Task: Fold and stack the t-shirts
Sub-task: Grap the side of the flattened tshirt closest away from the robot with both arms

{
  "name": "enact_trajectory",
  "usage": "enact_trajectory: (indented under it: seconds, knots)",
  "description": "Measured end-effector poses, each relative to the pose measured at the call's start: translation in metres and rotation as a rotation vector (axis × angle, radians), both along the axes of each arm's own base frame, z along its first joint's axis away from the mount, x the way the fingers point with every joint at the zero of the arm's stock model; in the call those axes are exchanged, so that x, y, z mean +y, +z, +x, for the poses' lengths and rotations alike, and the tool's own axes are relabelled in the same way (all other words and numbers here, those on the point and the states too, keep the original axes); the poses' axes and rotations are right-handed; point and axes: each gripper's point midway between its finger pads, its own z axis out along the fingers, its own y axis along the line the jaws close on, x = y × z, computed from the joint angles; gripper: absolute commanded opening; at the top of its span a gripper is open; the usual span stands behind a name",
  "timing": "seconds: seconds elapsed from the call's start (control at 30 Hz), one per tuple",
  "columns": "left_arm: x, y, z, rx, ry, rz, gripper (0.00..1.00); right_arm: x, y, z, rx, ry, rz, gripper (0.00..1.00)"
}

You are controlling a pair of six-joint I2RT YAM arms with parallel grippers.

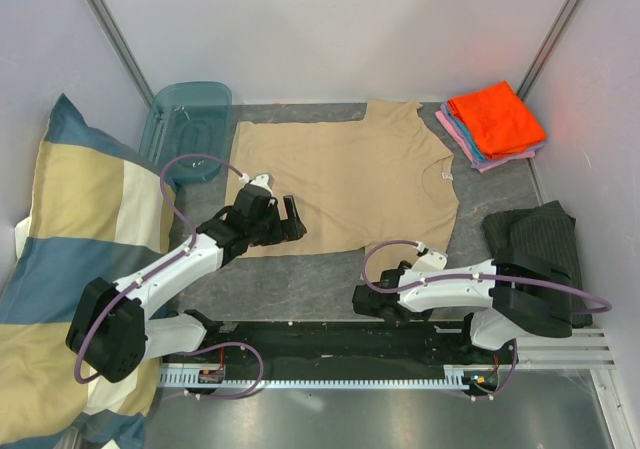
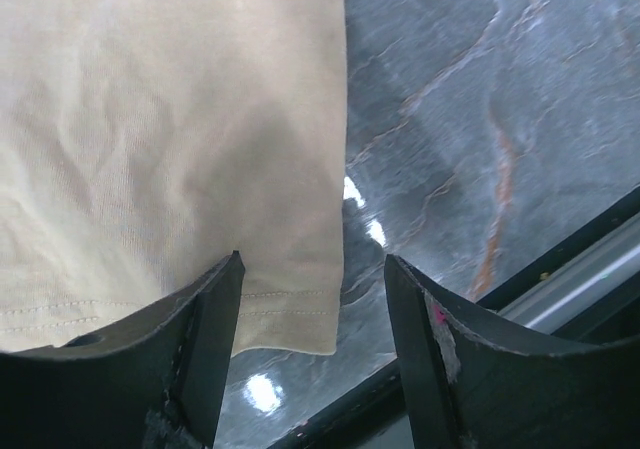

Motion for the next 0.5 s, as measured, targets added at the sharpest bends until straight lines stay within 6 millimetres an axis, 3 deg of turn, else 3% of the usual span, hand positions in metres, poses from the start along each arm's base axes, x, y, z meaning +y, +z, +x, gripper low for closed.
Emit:
enact_trajectory:
  seconds: [0.23,0.5]
  knots:
    - [0.0,-0.001,-0.001,0.002,0.0,0.001,0.98,0.014,-0.001,0.0,0.005,-0.01,0.069,0.56]
    - [0.0,0.0,-0.001,0.001,0.0,0.0,0.98,0.025,-0.002,-0.004,0.013,-0.02,0.187,0.53]
